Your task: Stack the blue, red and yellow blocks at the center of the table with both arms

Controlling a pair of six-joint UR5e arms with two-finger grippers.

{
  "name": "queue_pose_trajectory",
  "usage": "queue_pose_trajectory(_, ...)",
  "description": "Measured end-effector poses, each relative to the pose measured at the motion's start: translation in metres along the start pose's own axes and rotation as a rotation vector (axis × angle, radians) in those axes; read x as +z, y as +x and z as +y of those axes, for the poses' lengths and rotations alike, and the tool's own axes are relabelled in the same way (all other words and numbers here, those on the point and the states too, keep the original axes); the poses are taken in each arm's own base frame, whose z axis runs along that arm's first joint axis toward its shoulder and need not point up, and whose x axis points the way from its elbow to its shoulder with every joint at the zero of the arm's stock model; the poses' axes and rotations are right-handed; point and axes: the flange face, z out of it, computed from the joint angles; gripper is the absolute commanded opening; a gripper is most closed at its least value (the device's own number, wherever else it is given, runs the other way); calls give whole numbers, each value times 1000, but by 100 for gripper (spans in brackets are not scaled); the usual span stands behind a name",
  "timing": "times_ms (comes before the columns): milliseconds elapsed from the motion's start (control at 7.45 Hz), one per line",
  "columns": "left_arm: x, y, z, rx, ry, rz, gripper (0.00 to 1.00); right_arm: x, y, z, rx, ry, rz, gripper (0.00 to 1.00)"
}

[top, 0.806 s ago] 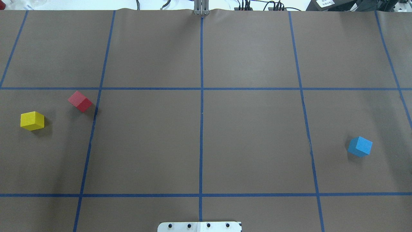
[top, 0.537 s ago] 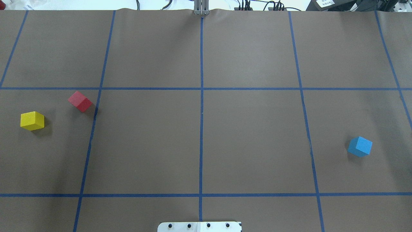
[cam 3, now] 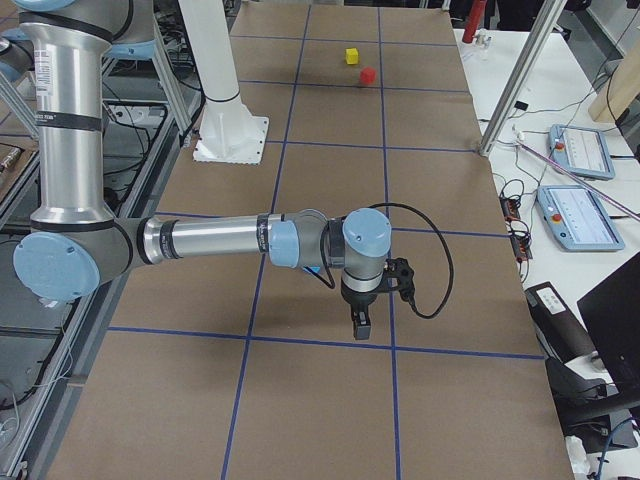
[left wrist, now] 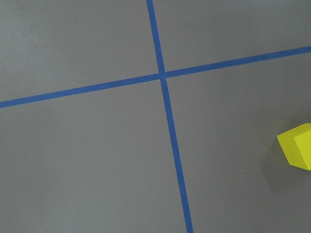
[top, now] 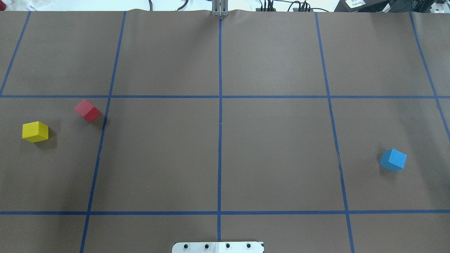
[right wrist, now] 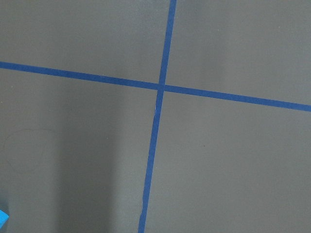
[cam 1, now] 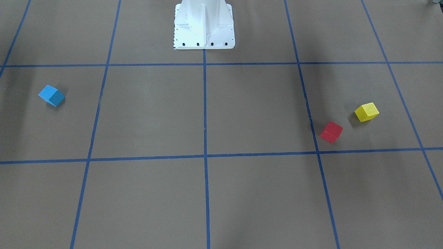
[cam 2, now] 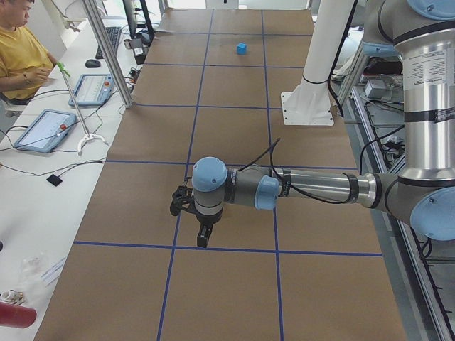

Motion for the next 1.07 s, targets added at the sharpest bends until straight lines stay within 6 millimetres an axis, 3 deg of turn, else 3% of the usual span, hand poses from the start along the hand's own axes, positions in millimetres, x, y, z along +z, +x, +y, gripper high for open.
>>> queue_pose_trajectory(403, -20, 15, -29, 50, 58, -5, 100, -24, -20, -16, -34, 89, -5, 100)
queue_pose_trajectory(806, -41, 29, -59, 138, 153, -30, 100, -26, -40, -1, 34, 196, -113, 100)
queue_pose_trajectory(1074, -43, 31, -61, 154, 170, -30, 100, -29, -101, 13, 172, 208, -175, 99)
